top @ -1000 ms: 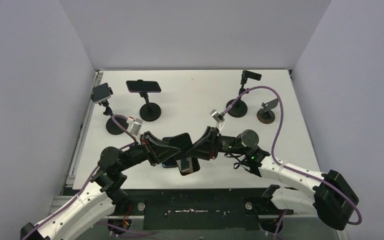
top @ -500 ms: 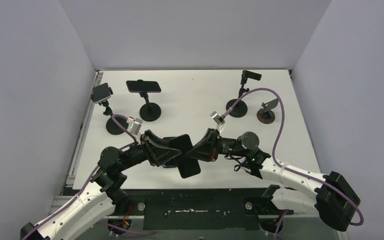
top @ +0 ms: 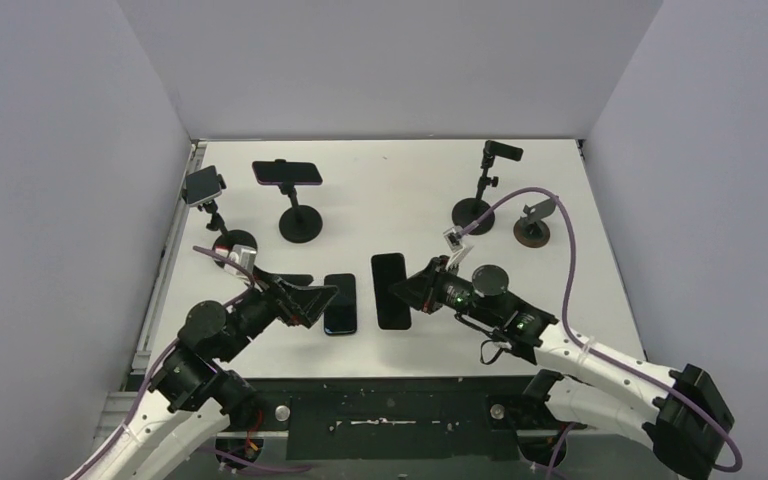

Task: Remove the phone from the phone stand
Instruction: Place the phone at the center of the board.

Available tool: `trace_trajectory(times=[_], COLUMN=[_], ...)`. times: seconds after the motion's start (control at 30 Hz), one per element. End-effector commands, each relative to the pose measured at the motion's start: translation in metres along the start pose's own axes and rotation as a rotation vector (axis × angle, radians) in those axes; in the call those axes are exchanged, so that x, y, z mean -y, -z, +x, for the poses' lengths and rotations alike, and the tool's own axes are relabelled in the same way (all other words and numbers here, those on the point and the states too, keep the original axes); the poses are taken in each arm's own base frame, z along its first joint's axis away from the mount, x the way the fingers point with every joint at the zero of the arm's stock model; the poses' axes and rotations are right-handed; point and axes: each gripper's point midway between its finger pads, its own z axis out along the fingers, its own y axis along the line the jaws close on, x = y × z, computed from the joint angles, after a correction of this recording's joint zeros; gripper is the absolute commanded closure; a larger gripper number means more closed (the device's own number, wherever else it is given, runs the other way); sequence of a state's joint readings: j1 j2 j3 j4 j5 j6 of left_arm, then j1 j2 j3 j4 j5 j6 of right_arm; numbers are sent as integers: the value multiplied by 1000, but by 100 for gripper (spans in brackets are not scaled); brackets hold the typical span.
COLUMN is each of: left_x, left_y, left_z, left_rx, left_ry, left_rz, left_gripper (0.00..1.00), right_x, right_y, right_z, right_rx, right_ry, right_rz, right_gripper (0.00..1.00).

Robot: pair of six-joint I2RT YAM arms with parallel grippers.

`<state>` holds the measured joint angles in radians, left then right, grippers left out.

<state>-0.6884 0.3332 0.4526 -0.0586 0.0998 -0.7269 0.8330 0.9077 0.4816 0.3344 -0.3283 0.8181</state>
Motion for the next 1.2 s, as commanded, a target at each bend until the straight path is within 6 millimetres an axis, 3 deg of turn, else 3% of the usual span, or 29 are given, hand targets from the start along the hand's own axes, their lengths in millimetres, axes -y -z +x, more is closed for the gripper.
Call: trace_trajectory(times=[0.0, 0.23, 0.43, 0.73, 1.17], left_x=[-42, -35, -33, -30, -30], left_y=[19, 23, 23, 23, 21], left_z=[-10, -11, -7, -6, -6], left_rx=[10, -41, -54, -44, -41], left_ry=[-152, -230, -232, -231, -235], left_rz=[-237, -226, -201, -175, -170], left_gripper=[4, 6, 6, 6, 6], right_x=[56, 83, 99, 117, 152], right_y=[-10, -35, -52, -74, -90], right_z=[5, 39, 57, 63, 75], right_rx=[-9, -98, -123, -122, -135], right_ry=[19, -33, -124, -234, -330], right_rz=[272, 300, 315, 317, 363], right_gripper=[100, 100, 100, 100, 100])
